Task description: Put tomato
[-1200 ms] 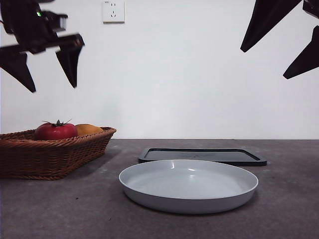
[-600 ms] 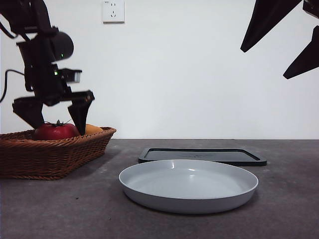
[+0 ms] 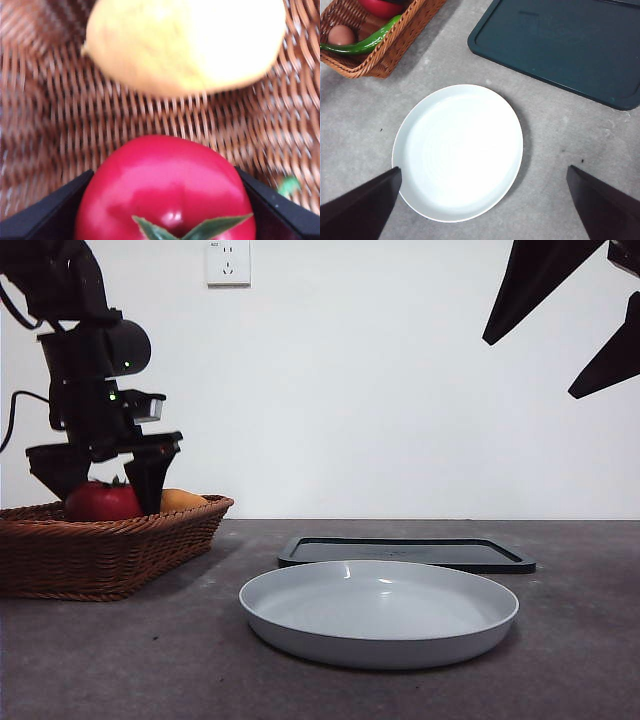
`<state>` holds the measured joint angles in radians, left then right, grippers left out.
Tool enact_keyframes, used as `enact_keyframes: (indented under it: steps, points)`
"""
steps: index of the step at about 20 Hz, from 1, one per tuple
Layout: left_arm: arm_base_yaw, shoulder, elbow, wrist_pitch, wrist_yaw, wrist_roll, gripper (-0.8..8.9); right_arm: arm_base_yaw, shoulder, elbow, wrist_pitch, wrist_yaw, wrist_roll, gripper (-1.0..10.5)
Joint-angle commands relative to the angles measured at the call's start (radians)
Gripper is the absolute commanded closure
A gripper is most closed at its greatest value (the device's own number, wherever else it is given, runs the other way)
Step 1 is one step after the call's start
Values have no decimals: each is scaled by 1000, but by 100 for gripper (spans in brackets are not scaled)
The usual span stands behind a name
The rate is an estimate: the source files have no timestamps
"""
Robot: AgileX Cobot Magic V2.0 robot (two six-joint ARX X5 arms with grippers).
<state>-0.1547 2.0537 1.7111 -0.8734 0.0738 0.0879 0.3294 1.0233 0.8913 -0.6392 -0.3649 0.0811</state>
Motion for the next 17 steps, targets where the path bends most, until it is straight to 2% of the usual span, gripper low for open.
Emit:
enact_keyframes:
  steps: [1, 4, 7, 13, 17]
  points:
    - [-2, 19, 111, -121, -3, -30, 511, 5, 8, 16, 10, -2, -7, 356]
    - [-29, 8, 238, -320, -2, -56, 511, 5, 8, 16, 10, -2, -7, 356]
    - [-88, -40, 305, -423, 3, -91, 511, 5, 8, 16, 10, -2, -7, 356]
    - [-302, -95, 301, -459, 16, -105, 511, 5, 8, 16, 10, -2, -7, 356]
    - [-451, -95, 273, -422, 16, -104, 511, 5, 8, 16, 10, -2, -7, 356]
